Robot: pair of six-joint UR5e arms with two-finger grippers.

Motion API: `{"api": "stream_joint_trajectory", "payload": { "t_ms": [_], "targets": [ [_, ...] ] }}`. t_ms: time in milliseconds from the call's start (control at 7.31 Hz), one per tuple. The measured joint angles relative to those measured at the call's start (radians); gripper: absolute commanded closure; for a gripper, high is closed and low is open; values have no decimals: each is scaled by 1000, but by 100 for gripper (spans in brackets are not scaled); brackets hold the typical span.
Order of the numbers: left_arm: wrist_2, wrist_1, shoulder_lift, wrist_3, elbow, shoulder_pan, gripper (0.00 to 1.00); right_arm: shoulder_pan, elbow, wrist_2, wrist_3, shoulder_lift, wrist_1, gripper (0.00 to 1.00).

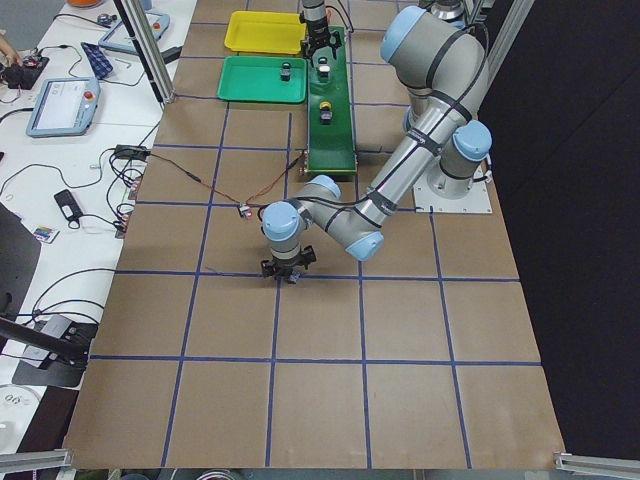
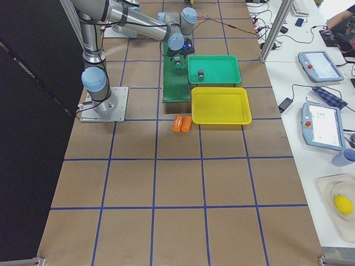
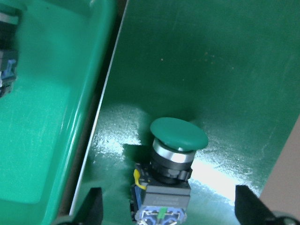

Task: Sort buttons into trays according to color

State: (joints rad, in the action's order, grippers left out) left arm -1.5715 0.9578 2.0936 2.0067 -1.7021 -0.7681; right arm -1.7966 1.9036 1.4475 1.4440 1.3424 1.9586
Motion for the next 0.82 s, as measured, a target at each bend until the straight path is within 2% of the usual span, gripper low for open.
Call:
{"api": "stream_joint_trajectory", "payload": {
  "t_ms": [137, 274, 411, 547, 821],
  "targets": [
    [-1, -2, 11, -62, 2, 0, 0, 0, 0, 2, -1, -6, 0, 58],
    [-2, -3, 20, -171, 1, 0, 34, 0, 0, 15, -4, -7, 0, 83],
    [-4, -2, 26, -280, -1, 0, 76, 0, 2, 47, -7, -8, -1, 100],
    [-6, -1, 29, -364, -2, -1, 93, 0, 6, 74, -10, -7, -1, 100],
    [-8, 8, 3, -467, -10, -14, 93, 5, -4, 98, -5, 5, 18, 100]
  ]
}}
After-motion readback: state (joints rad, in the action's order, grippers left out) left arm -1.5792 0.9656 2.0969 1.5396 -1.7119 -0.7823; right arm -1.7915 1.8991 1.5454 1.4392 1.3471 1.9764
